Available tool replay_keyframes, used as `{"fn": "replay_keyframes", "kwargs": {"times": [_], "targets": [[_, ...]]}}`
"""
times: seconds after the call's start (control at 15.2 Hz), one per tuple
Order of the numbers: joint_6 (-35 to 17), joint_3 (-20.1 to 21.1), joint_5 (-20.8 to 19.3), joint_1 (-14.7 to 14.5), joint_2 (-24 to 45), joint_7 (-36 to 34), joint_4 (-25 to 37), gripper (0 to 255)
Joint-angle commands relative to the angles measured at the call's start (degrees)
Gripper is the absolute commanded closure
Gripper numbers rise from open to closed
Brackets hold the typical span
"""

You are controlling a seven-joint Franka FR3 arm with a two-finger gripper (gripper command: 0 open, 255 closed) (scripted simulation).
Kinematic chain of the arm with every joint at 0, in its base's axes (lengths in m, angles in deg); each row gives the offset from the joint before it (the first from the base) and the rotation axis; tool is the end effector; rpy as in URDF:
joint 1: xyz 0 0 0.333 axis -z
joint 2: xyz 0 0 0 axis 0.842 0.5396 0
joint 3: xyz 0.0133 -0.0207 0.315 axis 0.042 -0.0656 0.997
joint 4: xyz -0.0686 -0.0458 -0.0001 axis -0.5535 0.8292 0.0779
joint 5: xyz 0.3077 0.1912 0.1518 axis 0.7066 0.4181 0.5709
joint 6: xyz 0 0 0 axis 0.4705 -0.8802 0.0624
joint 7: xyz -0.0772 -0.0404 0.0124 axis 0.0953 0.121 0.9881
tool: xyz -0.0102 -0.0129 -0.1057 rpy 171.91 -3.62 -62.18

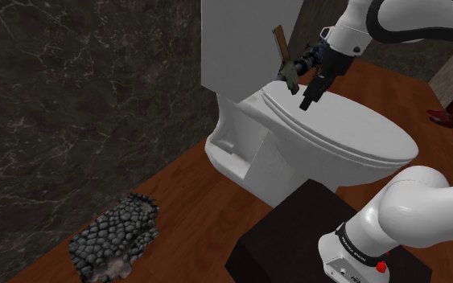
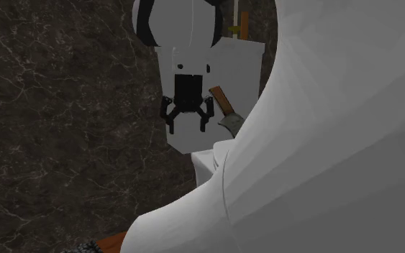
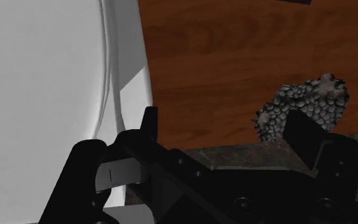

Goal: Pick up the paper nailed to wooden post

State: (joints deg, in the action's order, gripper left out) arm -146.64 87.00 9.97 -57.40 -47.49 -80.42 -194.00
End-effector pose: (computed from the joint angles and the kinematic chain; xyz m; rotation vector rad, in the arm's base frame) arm 0.3299 -0.0128 0.5624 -3.1127 -0.2132 -0.1067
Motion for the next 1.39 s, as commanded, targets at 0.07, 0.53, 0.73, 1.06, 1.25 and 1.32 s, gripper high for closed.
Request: {"fn": "replay_keyframes", "kwargs": {"times": [0.07,0.53,0.73,1.06,1.25,1.32], "targets": [[-7.9,-2.2,-1.6,0.4,1.8,3.6,-0.4,0],[-25.1,-7.8,-2.8,0.1,7.7,12.0,1.0,0],[-31.9,-10.6,-2.1,-0.8,10.8,16.0,2.6,0],[-42.3,-15.9,1.3,-4.0,16.1,23.9,6.5,0],[-47.6,-19.7,5.0,-7.0,19.4,29.6,9.7,0],[-49.2,-21.1,6.5,-8.2,20.4,31.7,10.8,0]]}}
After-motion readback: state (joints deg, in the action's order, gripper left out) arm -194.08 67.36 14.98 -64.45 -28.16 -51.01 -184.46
